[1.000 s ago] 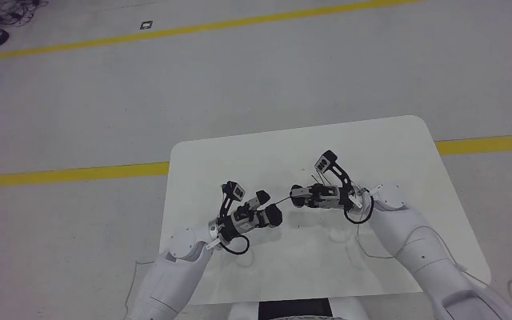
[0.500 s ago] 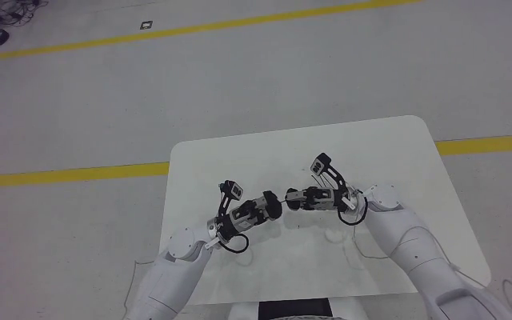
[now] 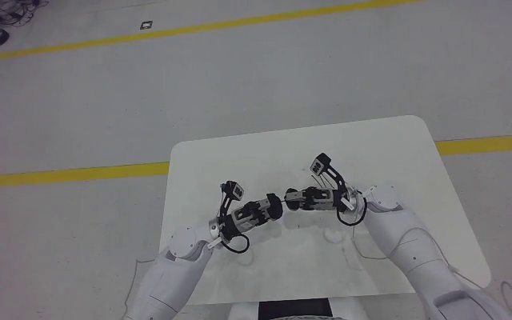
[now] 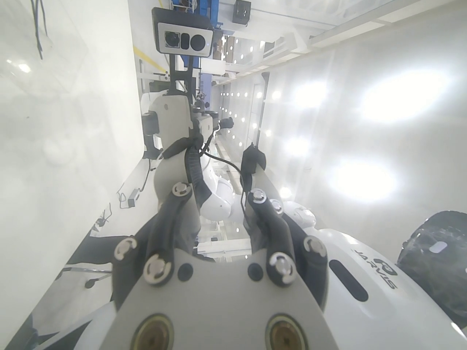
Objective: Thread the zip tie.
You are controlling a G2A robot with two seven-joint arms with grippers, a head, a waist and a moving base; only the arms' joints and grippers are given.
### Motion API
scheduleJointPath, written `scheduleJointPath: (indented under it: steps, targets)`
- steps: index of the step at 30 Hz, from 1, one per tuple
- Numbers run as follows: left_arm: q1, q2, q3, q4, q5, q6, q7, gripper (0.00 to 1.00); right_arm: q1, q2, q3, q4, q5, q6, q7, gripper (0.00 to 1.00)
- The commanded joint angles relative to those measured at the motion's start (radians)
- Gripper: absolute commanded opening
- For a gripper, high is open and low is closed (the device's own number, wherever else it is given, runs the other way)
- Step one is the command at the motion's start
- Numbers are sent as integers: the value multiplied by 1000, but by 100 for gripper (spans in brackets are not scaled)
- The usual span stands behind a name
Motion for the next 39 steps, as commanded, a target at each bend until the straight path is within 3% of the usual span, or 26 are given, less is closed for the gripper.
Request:
scheduleJointPath:
  steps: [1, 12, 23, 39]
  targets:
    - [0, 1, 1, 3, 1, -1, 6, 22, 1, -1, 5, 5, -4, 0, 0, 0]
    - [5, 7, -5, 4, -4, -8, 18, 23, 3, -5, 30, 28, -30, 0, 0, 0]
    - [-10, 8, 25, 12, 51, -6, 50, 20, 9, -17, 34, 36, -58, 0, 0, 0]
    - [-15, 12, 48, 14, 62, -4, 62, 16, 5, -29, 33, 27, -87, 0, 0, 0]
